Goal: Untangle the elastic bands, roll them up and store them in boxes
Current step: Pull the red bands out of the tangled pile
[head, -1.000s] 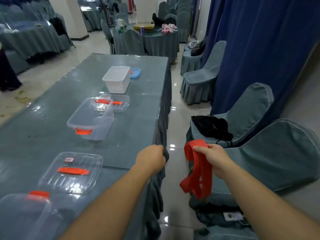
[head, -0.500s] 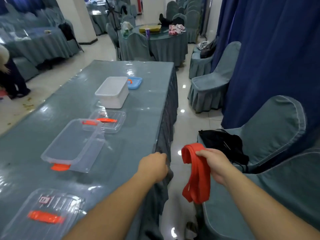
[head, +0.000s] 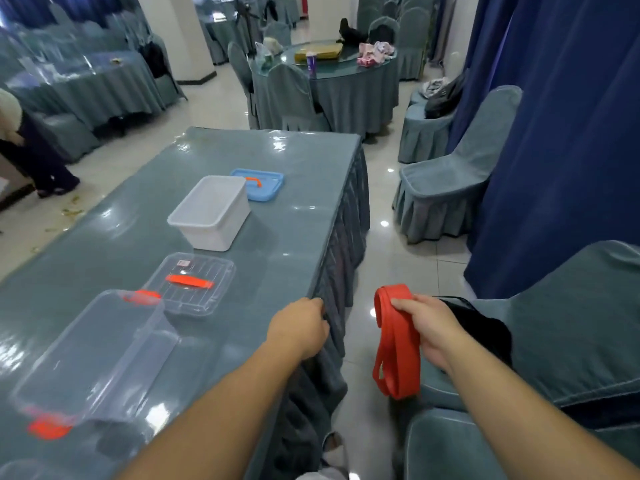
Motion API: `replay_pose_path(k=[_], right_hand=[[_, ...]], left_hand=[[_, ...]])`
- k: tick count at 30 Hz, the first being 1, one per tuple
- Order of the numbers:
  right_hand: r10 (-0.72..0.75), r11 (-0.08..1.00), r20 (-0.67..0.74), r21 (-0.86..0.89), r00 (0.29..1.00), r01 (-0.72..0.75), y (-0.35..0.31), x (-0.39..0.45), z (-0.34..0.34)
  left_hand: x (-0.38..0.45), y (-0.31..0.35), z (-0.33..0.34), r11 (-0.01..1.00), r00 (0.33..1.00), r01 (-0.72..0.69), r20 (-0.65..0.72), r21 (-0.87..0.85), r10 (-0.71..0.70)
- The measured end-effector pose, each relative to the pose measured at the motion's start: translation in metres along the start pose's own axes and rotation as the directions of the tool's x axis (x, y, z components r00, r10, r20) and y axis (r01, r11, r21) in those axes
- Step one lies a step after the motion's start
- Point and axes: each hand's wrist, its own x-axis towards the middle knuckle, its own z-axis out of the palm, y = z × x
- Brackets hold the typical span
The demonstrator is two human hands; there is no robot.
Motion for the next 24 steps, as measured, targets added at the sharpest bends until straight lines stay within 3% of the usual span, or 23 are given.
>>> replay_pose_path(k=[15, 24], right_hand=[[-0.018, 0.997, 0.003, -0.077, 1.000, 0.018, -0.136, 0.210, 0.079], [-0.107, 0.978, 0.147, -0.163, 0.983, 0.131, -0.211, 0.318, 0.165]], left_hand=[[0.242, -0.042, -0.067, 0.992, 0.998, 0.052, -0.027, -0.115, -0.056], [0.294, -0.103, -0.082, 0.944, 0.965, 0.259, 0.015, -0.203, -0.262]])
